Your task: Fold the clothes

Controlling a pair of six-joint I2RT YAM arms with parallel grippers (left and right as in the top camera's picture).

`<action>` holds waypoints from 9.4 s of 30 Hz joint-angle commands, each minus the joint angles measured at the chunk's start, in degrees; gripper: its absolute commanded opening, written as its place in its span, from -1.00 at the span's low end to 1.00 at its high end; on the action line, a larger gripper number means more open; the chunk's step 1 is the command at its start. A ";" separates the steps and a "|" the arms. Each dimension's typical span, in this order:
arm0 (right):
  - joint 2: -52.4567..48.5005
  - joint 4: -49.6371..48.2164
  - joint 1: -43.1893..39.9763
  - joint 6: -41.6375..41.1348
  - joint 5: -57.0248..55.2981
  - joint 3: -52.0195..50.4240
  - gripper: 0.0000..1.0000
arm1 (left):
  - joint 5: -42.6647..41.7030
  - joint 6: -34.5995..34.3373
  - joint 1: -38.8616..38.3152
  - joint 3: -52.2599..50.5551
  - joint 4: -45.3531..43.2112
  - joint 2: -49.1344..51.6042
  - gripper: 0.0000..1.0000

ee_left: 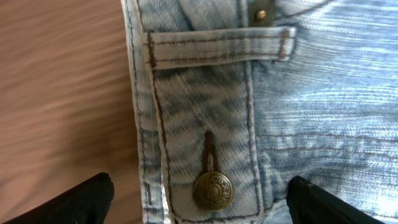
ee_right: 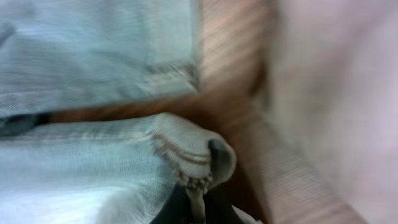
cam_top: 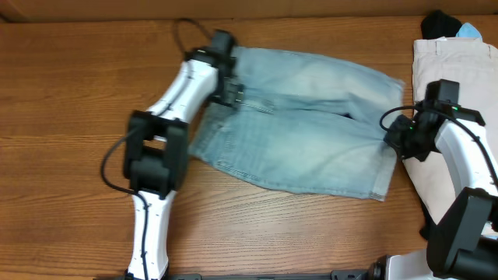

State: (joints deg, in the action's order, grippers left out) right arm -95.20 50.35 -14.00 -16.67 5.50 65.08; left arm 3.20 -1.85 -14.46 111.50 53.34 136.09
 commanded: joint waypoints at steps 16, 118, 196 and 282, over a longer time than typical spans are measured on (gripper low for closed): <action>1.51 3.06 7.17 -0.07 4.09 7.61 0.94 | 3.43 2.12 16.33 5.31 11.58 -7.10 1.00; 1.09 -22.03 20.37 -8.31 -7.54 9.05 -0.92 | 10.71 -44.87 17.03 -39.78 -8.92 -41.55 -0.91; -4.46 6.84 15.54 9.22 3.65 16.41 0.85 | -24.85 8.94 16.98 -28.85 -25.07 -13.62 1.00; -26.34 -12.79 21.33 -1.62 14.73 15.91 -0.92 | -8.15 0.70 -9.81 29.46 19.43 -7.93 -0.92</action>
State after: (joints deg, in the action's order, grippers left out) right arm -120.27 38.02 7.49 -17.76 21.61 80.66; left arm 4.36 -0.89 -20.45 142.67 74.98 127.17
